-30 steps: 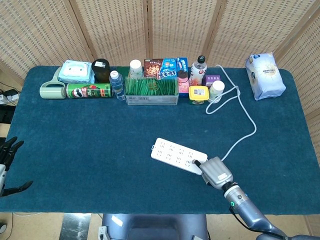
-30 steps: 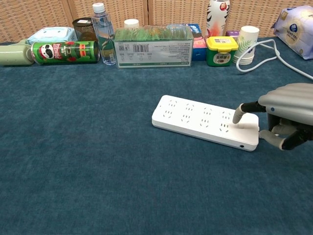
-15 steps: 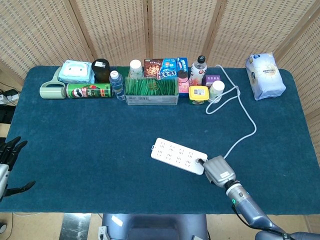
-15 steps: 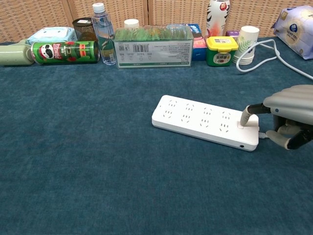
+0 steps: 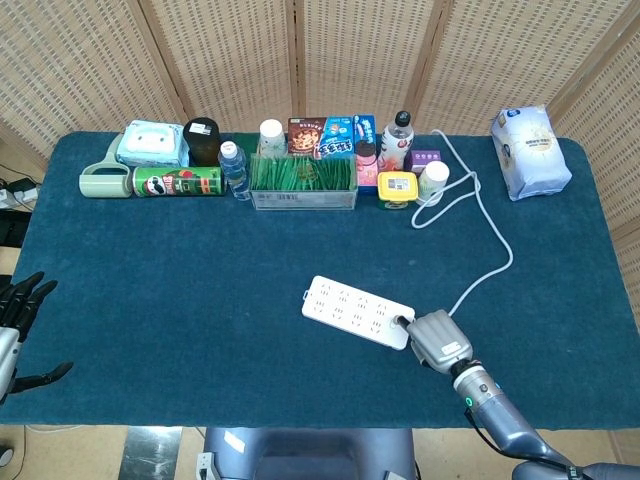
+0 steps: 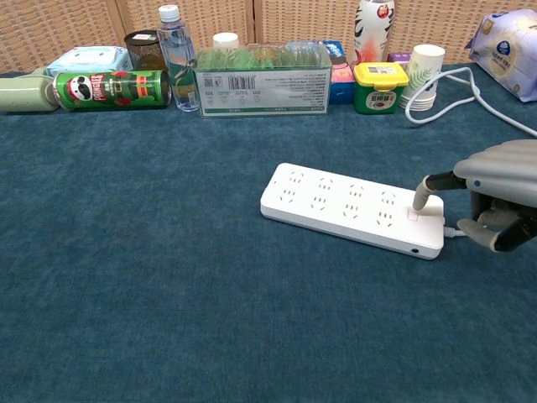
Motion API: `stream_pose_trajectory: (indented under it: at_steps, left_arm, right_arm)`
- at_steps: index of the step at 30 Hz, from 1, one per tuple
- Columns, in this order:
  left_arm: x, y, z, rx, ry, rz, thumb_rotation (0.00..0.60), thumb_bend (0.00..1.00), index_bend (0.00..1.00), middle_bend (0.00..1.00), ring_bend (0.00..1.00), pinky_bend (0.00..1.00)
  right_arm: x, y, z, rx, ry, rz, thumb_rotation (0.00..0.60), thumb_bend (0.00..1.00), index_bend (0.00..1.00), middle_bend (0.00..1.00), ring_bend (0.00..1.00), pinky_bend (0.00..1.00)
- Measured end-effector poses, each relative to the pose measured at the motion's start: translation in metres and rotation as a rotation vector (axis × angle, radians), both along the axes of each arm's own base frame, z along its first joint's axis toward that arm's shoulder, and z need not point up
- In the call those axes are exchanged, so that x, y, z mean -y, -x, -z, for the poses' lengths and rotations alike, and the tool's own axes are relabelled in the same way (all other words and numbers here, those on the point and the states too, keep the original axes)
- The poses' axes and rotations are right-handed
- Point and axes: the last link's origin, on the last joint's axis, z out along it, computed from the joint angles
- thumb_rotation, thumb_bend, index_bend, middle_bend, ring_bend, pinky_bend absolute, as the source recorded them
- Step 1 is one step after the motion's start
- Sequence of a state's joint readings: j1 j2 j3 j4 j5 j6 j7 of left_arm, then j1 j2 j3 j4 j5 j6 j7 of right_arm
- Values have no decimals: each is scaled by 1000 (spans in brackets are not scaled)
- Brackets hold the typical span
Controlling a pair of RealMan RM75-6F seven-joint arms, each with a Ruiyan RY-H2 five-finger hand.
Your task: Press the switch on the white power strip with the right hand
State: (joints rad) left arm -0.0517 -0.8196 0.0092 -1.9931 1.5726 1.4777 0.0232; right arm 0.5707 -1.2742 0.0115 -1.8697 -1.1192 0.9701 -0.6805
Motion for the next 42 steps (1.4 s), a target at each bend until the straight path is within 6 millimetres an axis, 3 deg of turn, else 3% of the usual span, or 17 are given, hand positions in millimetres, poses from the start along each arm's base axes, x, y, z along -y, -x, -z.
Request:
stream_pose_trajectory:
  at_steps: [42]
  left_arm:
    - [-3,11,2,20,9,-32,600,123,0,0,0,21]
  right_arm:
    - [-6,-1,14,-68,-16,4,600,654,255,980,1000,1000]
